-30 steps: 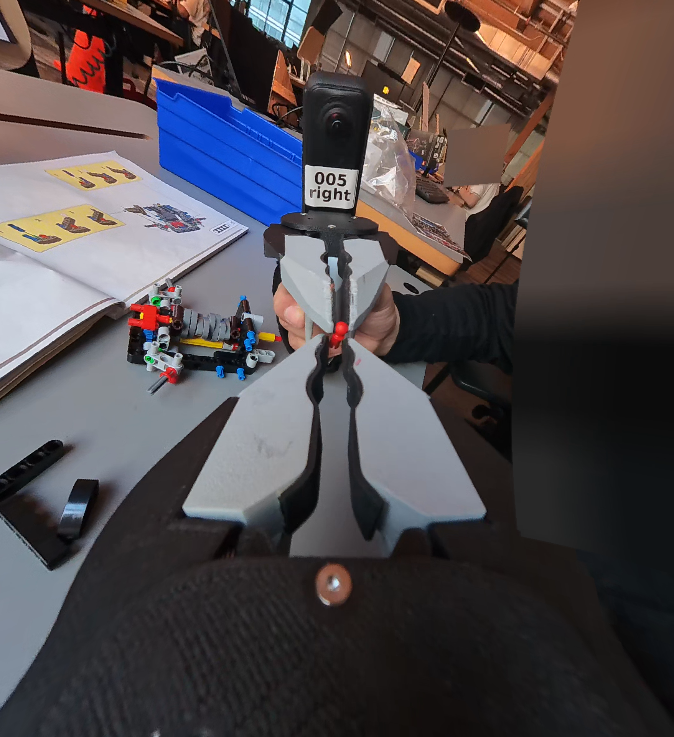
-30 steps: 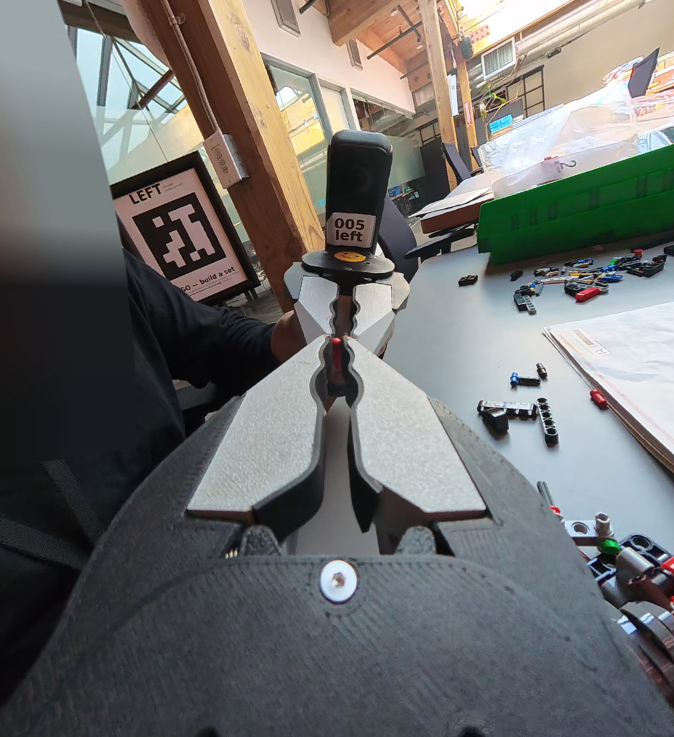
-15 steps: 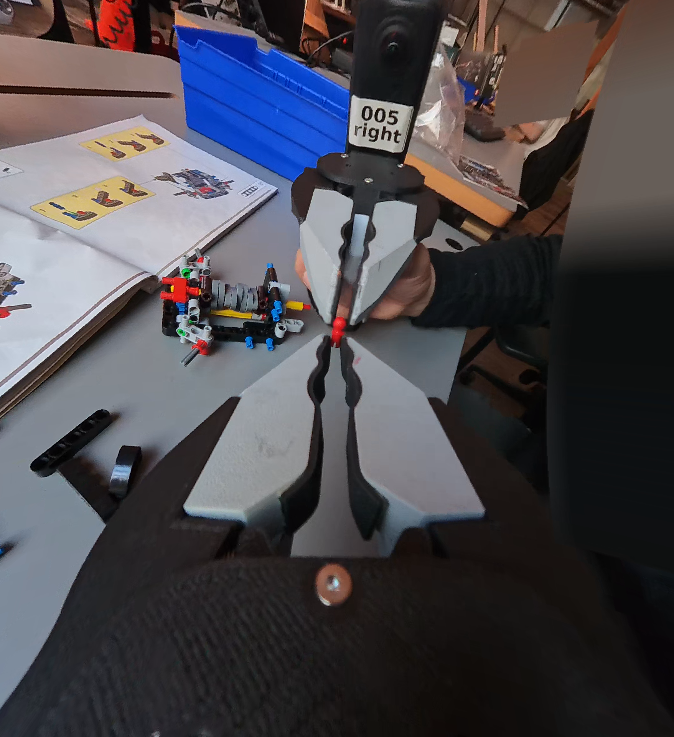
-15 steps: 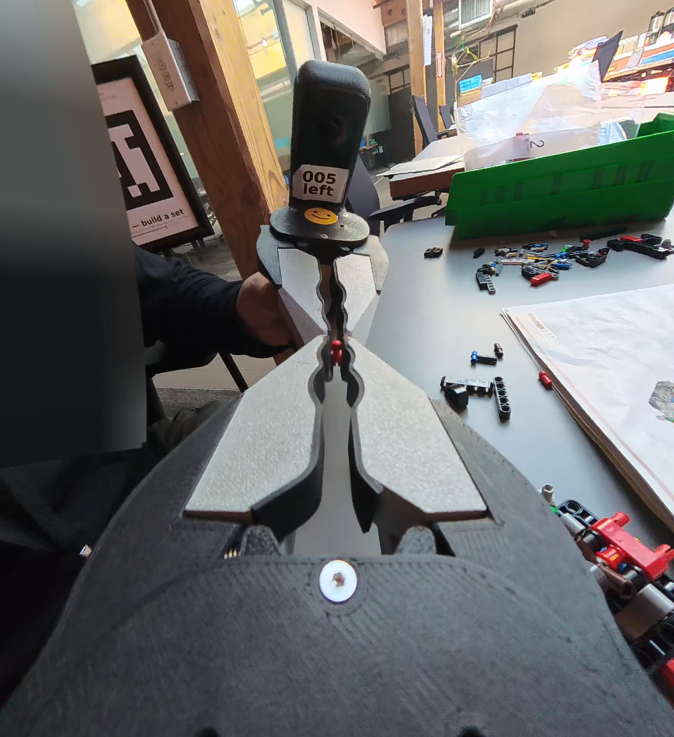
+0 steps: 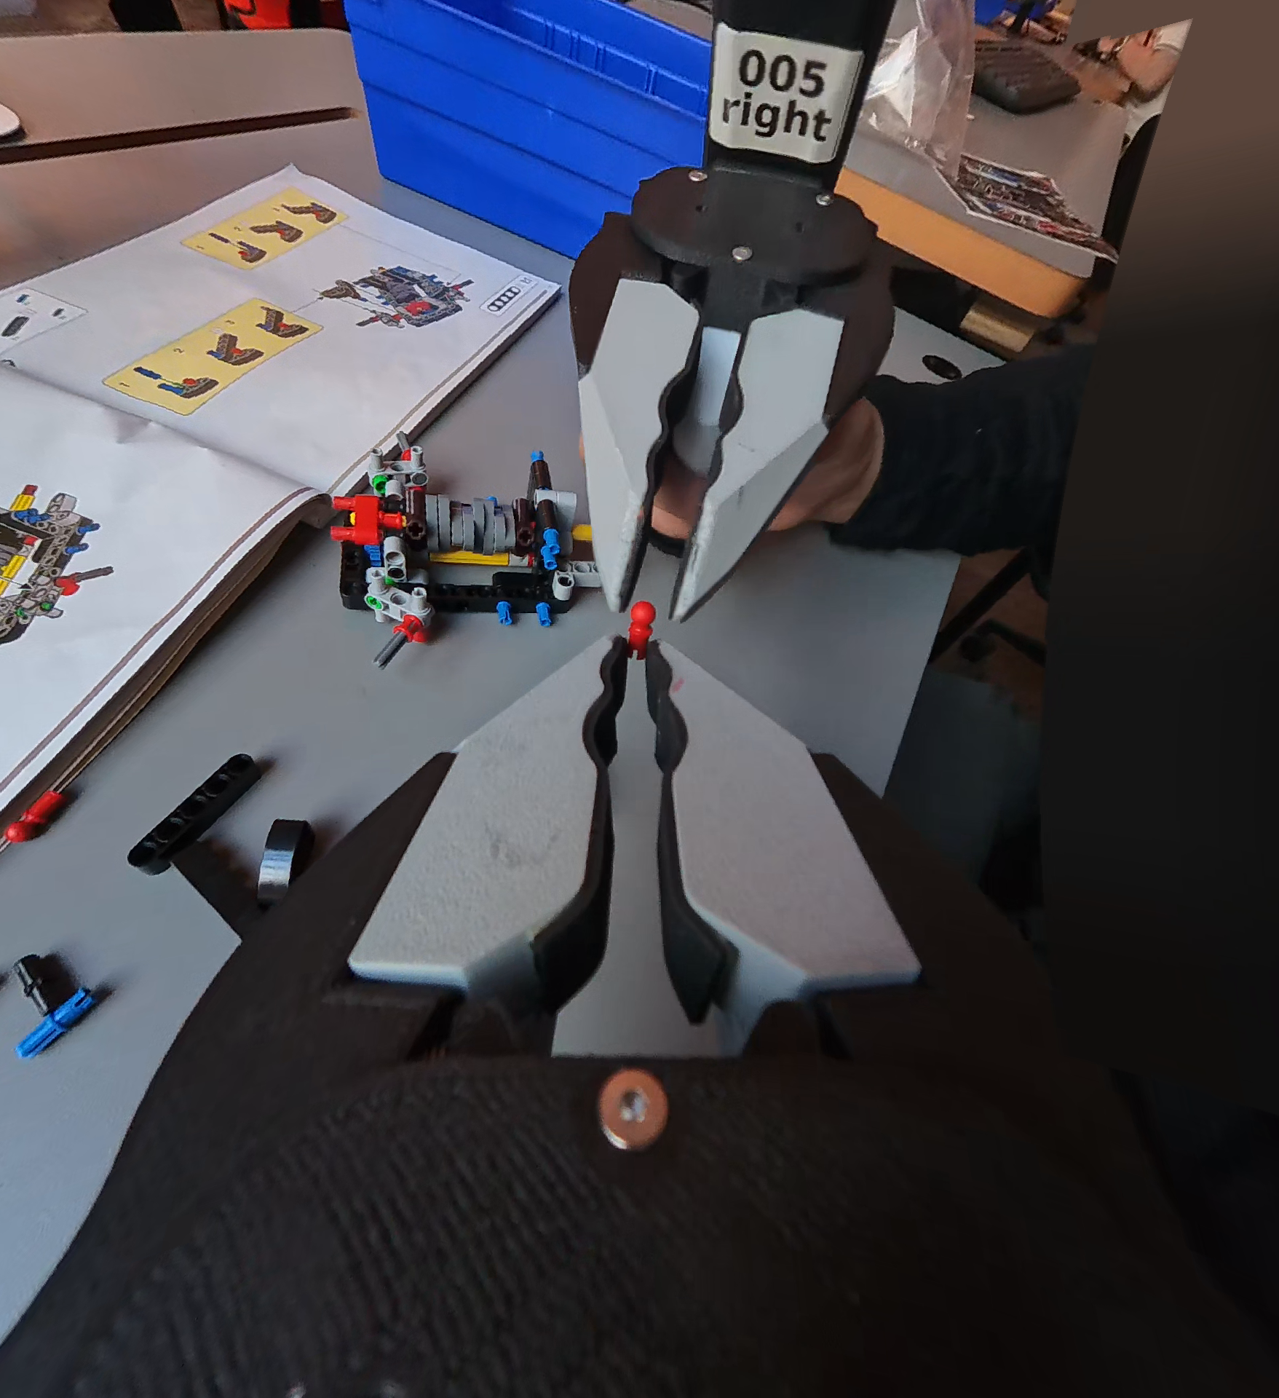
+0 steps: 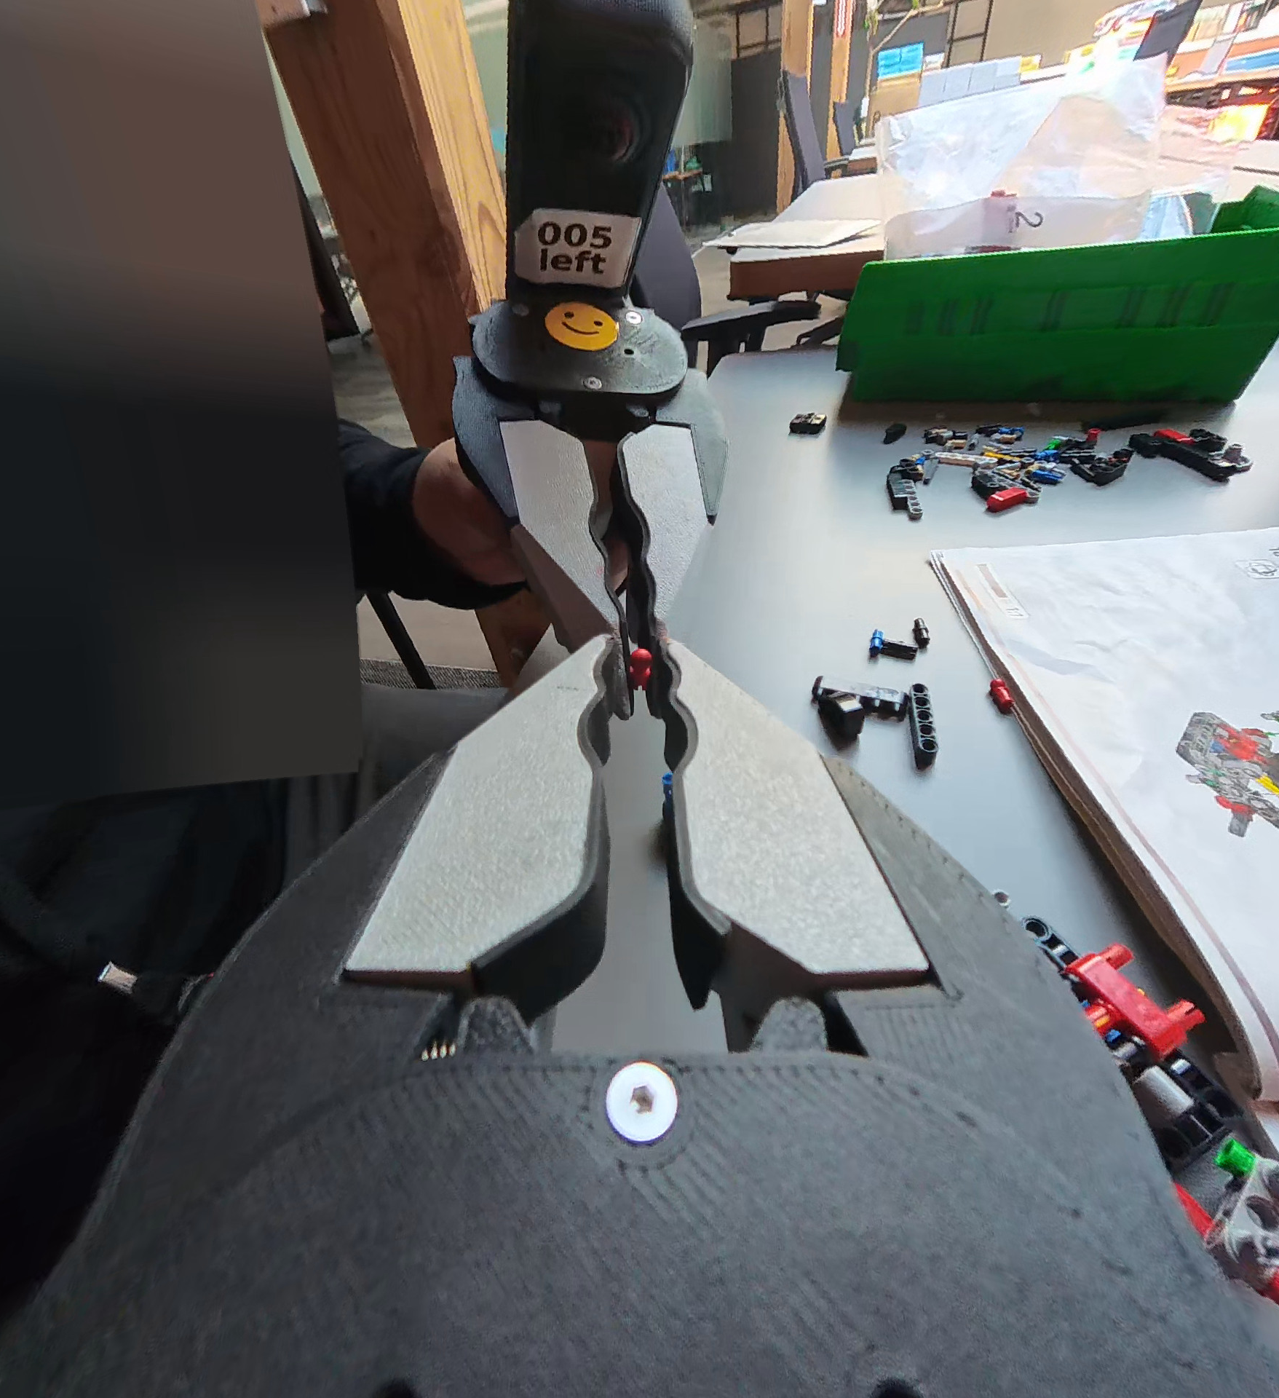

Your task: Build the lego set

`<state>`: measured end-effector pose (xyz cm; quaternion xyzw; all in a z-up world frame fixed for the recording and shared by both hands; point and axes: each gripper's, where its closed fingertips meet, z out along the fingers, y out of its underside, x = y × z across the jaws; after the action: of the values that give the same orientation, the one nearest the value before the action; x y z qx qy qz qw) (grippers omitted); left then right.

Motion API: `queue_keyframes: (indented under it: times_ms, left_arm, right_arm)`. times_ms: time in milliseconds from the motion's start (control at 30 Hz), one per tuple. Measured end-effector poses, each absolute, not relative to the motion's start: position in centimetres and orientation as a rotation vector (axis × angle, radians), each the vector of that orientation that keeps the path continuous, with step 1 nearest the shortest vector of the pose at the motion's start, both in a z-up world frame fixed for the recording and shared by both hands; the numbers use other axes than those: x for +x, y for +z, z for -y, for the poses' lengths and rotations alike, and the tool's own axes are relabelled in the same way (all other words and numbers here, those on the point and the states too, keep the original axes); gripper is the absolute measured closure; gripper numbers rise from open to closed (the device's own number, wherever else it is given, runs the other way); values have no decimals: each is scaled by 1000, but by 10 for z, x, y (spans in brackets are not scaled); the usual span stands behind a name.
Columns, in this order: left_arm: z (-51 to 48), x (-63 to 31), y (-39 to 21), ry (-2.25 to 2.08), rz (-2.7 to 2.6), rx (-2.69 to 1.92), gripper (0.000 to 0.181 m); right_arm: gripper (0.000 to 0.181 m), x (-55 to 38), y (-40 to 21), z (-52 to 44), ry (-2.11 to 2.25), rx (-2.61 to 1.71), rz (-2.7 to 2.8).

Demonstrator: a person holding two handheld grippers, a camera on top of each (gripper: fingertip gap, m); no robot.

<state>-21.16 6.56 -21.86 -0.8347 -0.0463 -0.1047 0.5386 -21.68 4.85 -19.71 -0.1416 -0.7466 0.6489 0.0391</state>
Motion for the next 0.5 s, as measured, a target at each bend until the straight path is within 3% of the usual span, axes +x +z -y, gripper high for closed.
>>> queue_keyframes:
  times_ms: [500]
  left_arm:
    - [-65, -213, -225, -212, 107, -2032, 179]
  right_arm:
    - [179, -219, -207, -47, 1854, -403, 2320]
